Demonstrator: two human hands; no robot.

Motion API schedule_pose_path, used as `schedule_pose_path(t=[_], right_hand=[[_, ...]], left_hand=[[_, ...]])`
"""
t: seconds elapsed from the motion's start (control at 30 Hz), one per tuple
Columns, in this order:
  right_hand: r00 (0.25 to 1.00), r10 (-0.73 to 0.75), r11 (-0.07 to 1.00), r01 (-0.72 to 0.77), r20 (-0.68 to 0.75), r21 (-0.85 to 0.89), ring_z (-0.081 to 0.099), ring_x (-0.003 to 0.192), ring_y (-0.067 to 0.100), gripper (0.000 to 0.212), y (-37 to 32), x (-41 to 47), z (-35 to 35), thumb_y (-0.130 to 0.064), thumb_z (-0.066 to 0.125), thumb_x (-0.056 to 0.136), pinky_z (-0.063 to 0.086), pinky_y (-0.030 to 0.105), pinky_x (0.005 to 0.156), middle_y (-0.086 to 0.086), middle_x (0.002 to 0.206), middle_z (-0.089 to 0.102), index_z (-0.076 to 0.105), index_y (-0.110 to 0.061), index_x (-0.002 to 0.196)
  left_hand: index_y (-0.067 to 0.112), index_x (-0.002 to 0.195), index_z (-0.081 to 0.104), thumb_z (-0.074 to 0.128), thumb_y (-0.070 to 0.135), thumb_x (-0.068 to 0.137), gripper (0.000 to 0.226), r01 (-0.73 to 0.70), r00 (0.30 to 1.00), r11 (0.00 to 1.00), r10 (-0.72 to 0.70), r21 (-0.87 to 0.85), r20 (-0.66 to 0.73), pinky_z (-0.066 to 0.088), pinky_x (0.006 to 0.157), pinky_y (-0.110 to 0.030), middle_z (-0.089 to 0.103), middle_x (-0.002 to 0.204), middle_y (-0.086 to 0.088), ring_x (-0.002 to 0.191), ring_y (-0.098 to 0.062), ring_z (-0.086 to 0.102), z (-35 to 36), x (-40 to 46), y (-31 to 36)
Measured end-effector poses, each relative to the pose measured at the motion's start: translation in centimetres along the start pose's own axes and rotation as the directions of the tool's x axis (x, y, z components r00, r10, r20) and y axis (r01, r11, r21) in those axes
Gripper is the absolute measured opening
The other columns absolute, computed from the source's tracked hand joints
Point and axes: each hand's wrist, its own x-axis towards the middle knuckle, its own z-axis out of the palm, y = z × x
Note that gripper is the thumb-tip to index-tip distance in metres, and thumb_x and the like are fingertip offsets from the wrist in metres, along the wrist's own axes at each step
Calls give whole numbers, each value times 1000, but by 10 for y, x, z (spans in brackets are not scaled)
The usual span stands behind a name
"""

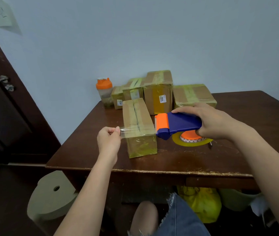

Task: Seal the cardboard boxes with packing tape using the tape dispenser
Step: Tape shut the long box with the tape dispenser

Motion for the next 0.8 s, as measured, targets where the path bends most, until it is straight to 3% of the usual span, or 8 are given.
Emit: schedule_pose_path(t=[0.17, 0.33, 0.5, 0.8], right_hand=[[999, 5, 999, -4, 44, -32, 44, 89, 11, 86, -4, 9, -5, -5, 59, 83, 38, 23, 57, -10, 103, 40, 25, -59, 140], [998, -1, 1000, 2, 58, -16, 47, 93, 15, 87, -6, 13, -3, -4, 59, 82, 51, 33, 65, -6, 108, 43, 26, -62, 137], [998, -13, 1000, 14, 69, -4, 47, 91, 14, 88, -5, 15, 2, -5, 58, 82, 54, 38, 69, -9, 106, 42, 23, -67, 133], [996, -4, 1000, 3, 88, 8, 48, 92, 13, 89, -5, 18, 3, -3, 60, 81, 53, 36, 69, -8, 108, 43, 26, -63, 137]], left_hand=[[9, 98, 63, 55, 20, 99, 13, 34, 999, 999, -34, -9, 3, 46, 75, -29, 64, 100, -13, 87, -20, 57, -1, 2, -8], [8, 98, 63, 56, 19, 98, 13, 55, 998, 998, -55, -26, -7, 48, 73, -29, 63, 92, -10, 81, -18, 57, -2, 6, -13], [6, 98, 63, 56, 18, 98, 13, 58, 998, 998, -58, -28, -6, 47, 66, -26, 61, 85, -8, 73, -16, 56, -4, 7, -16], [7, 96, 64, 57, 17, 98, 13, 69, 998, 997, -68, -37, 7, 48, 68, -30, 60, 79, -7, 70, -17, 55, -4, 10, -19]])
